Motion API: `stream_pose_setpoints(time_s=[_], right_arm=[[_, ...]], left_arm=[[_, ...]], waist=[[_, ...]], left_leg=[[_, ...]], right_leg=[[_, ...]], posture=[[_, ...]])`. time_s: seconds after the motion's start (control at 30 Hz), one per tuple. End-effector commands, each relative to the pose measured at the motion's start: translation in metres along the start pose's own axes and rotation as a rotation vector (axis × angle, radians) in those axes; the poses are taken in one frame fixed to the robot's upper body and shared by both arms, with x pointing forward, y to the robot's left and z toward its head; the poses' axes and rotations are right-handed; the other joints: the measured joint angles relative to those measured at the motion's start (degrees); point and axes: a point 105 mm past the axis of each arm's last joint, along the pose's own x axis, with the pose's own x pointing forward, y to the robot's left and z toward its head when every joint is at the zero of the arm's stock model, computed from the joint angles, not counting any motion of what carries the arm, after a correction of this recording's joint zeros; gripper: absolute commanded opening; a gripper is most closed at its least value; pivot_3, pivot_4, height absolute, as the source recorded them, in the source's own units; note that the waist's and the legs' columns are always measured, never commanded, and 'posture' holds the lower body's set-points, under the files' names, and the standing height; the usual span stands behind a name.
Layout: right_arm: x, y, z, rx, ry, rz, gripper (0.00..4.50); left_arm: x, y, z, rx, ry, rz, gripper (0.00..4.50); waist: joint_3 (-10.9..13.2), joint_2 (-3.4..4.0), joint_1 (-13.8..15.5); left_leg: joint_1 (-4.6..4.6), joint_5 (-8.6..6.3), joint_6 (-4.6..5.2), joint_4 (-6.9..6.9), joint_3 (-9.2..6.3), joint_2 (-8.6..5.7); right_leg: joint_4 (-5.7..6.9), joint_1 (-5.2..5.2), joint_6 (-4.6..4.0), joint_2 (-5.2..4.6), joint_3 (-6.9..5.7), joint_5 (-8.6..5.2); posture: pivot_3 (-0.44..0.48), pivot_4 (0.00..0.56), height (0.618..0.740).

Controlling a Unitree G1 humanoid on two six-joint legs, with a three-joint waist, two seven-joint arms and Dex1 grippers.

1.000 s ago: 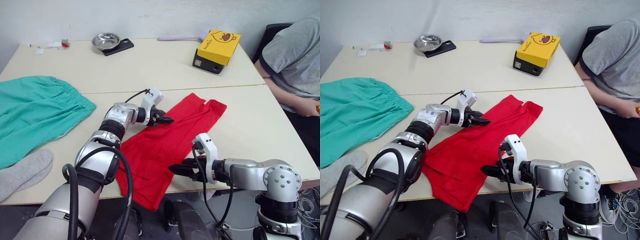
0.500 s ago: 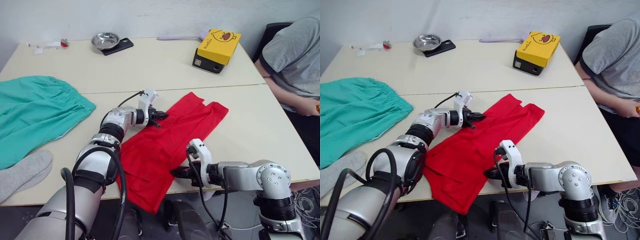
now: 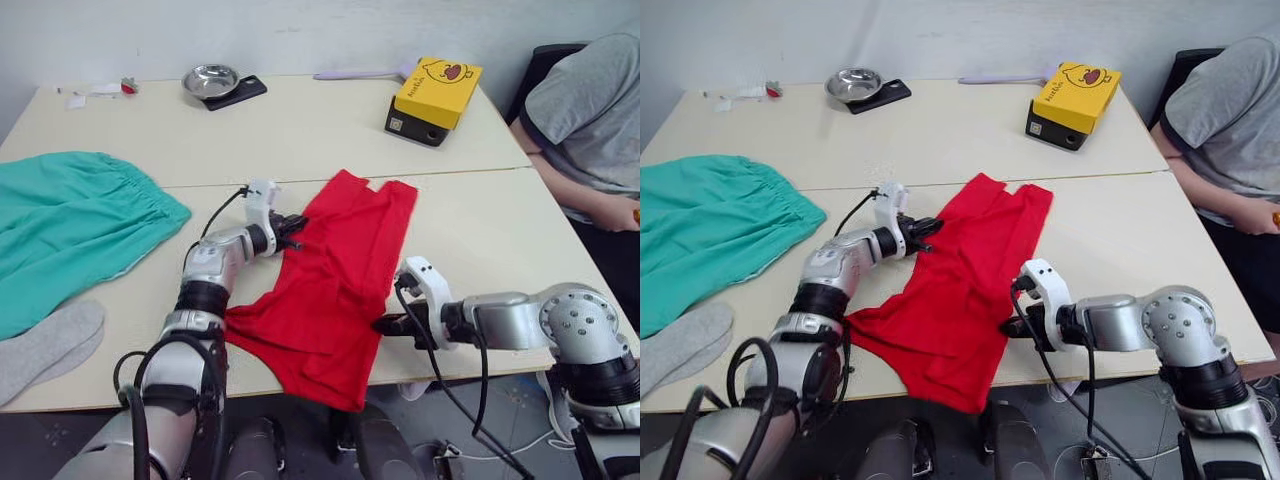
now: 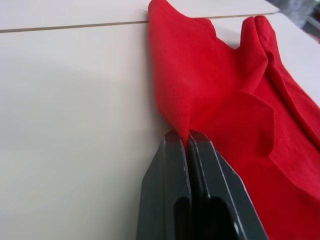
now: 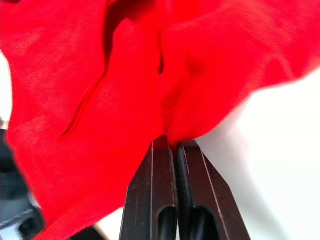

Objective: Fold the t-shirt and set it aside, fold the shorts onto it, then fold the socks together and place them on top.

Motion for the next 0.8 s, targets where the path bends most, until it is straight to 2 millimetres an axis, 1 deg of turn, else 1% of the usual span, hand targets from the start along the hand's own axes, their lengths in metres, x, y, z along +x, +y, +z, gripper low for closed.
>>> stream_pose_setpoints(time_s=[0.03, 0.07, 0.23, 0.33, 0.43, 0.53, 0.57, 0.63, 0.73, 0.77, 0.8], right_arm=[[-0.004, -0.013, 0.012, -0.086, 0.007, -0.056, 0.03], [-0.004, -0.016, 0.015, -0.117, 0.009, -0.070, 0.03], [0.003, -0.025, 0.029, -0.248, 0.007, -0.079, 0.03], [0.008, -0.026, 0.035, -0.287, 0.004, -0.060, 0.03], [0.012, -0.025, 0.039, -0.307, 0.003, -0.038, 0.03], [0.013, -0.015, 0.034, -0.303, 0.028, 0.047, 0.03], [0.011, -0.011, 0.034, -0.311, 0.021, 0.070, 0.21], [0.007, -0.013, 0.040, -0.311, -0.026, 0.062, 0.65], [-0.007, -0.016, 0.043, -0.347, -0.067, 0.063, 1.67], [-0.014, -0.017, 0.043, -0.377, -0.088, 0.068, 1.99], [-0.021, -0.017, 0.042, -0.413, -0.112, 0.076, 2.41]], left_arm=[[-0.031, 0.012, 0.016, 0.026, -0.100, 0.139, 0.00], [-0.041, 0.014, 0.015, 0.019, -0.115, 0.174, 0.00], [-0.074, 0.019, 0.011, 0.006, -0.158, 0.279, 0.00], [-0.088, 0.022, 0.012, 0.023, -0.175, 0.333, 0.00], [-0.095, 0.025, 0.010, 0.035, -0.182, 0.355, 0.00], [-0.094, 0.021, 0.009, 0.058, -0.186, 0.314, 0.00], [-0.094, 0.021, 0.008, 0.068, -0.182, 0.294, 0.00], [-0.097, 0.021, 0.005, 0.123, -0.153, 0.259, 0.00], [-0.105, 0.017, -0.004, 0.317, -0.050, 0.172, 0.71], [-0.110, 0.016, -0.005, 0.391, -0.036, 0.148, 1.01], [-0.116, 0.016, -0.005, 0.451, -0.025, 0.125, 1.35]], waist=[[0.0, 0.06, -0.2], [0.0, 0.06, -0.1], [0.0, 0.06, 0.4], [0.0, 0.06, 0.9], [0.0, 0.06, 1.2], [0.0, 0.06, 1.2], [0.0, 0.06, 1.2], [0.0, 0.06, 1.2], [0.0, 0.08, 1.1], [0.1, 0.14, 1.2], [0.1, 0.17, 1.3]], left_leg=[[0.03, 0.00, 0.00, 0.00, 0.07, 0.00], [0.02, 0.00, 0.01, 0.01, 0.07, 0.00], [0.03, -0.02, 0.03, 0.07, 0.06, -0.01], [0.02, -0.02, 0.06, 0.06, 0.04, -0.02], [0.02, -0.02, 0.07, 0.06, 0.05, -0.02], [0.01, -0.02, 0.08, 0.05, 0.05, -0.02], [0.00, -0.03, 0.07, 0.04, 0.05, -0.01], [-0.03, -0.03, 0.07, 0.03, 0.04, -0.01], [-0.02, -0.05, 0.05, 0.00, 0.07, 0.00], [-0.01, -0.06, 0.04, -0.01, 0.08, 0.00], [-0.03, -0.08, 0.05, -0.03, 0.08, 0.00]], right_leg=[[0.00, -0.01, 0.00, -0.01, 0.03, 0.00], [0.01, -0.01, 0.00, -0.02, 0.06, 0.00], [0.00, 0.00, 0.04, -0.02, 0.05, 0.03], [-0.04, 0.02, 0.12, -0.01, 0.05, 0.13], [-0.06, 0.02, 0.05, -0.01, 0.06, 0.20], [-0.07, 0.02, 0.03, -0.01, 0.05, 0.21], [-0.08, 0.01, 0.03, -0.02, 0.04, 0.21], [-0.11, 0.00, 0.02, -0.02, 0.02, 0.21], [-0.13, -0.02, 0.00, -0.01, 0.00, 0.20], [-0.14, -0.03, -0.02, -0.02, 0.00, 0.20], [-0.17, -0.05, -0.03, -0.03, -0.01, 0.19]], posture=[[0.000, 0.150, 0.740], [0.000, 0.150, 0.740], [0.000, 0.150, 0.740], [0.000, 0.150, 0.740], [0.000, 0.150, 0.740], [0.000, 0.150, 0.740], [0.000, 0.150, 0.740], [0.000, 0.150, 0.740], [0.000, 0.150, 0.740], [0.000, 0.150, 0.740], [0.000, 0.150, 0.740]])
